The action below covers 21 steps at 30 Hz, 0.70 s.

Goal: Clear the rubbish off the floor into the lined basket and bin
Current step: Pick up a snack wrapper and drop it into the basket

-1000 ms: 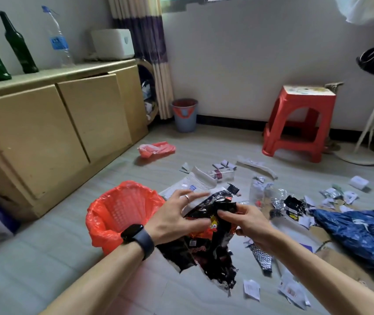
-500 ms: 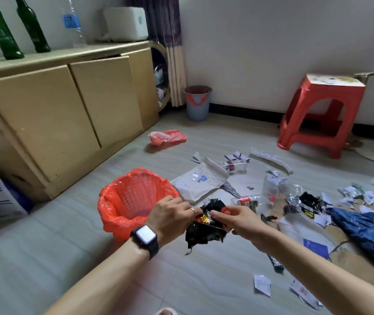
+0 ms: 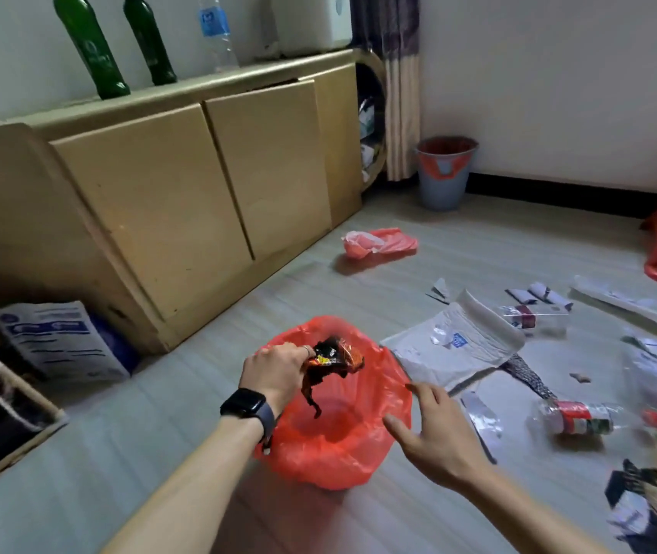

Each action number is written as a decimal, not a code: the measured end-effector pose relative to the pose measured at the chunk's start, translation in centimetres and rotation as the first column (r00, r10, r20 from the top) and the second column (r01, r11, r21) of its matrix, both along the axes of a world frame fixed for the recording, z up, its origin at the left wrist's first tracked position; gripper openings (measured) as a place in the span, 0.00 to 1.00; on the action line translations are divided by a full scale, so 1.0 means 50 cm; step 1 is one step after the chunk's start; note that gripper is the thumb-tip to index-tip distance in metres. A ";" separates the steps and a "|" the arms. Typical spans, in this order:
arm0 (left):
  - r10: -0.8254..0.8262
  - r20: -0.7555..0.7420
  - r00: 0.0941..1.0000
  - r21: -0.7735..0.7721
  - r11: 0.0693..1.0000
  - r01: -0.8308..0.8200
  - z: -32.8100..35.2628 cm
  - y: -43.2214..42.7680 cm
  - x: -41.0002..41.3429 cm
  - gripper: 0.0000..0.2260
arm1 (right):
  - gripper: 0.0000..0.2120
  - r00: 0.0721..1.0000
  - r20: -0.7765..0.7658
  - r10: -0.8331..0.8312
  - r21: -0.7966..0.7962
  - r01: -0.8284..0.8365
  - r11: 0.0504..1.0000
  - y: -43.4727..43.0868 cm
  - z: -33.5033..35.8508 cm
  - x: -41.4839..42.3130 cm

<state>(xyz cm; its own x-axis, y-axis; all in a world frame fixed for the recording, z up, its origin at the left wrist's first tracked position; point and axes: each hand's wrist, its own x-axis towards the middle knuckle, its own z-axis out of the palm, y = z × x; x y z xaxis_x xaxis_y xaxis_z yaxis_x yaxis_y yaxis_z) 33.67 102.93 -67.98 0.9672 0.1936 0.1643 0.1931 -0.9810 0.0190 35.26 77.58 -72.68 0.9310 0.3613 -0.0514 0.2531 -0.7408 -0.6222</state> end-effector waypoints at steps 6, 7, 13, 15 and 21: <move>-0.034 -0.416 0.909 0.043 0.997 0.057 -0.222 -0.024 0.114 0.14 | 0.45 0.999 0.030 0.045 -0.102 -0.041 0.994 0.087 -0.111 0.074; -0.041 -0.512 0.858 0.008 0.999 0.053 -0.256 -0.026 0.120 0.15 | 0.45 0.999 0.016 0.048 -0.094 -0.046 0.995 0.093 -0.121 0.077; -0.153 -0.899 0.410 -0.185 0.982 -0.039 -0.420 -0.029 0.113 0.28 | 0.44 0.999 -0.049 -0.008 0.013 0.009 1.000 0.111 -0.175 0.063; -0.215 -0.881 0.420 -0.279 0.955 -0.097 -0.415 -0.033 0.116 0.24 | 0.43 0.997 -0.078 -0.004 0.019 0.005 1.000 0.110 -0.177 0.063; -0.194 -0.771 0.607 -0.381 0.904 -0.195 -0.270 -0.048 0.110 0.21 | 0.42 0.973 -0.174 0.149 -0.144 -0.175 0.974 0.088 -0.122 0.085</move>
<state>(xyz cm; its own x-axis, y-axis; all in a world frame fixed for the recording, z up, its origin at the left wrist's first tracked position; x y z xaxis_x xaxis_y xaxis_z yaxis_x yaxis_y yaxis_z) 39.16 100.51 -81.46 0.6757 0.0504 -0.7355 0.3236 -0.9167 0.2345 39.51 81.97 -78.79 0.8355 0.4817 -0.2644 0.2837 -0.7902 -0.5432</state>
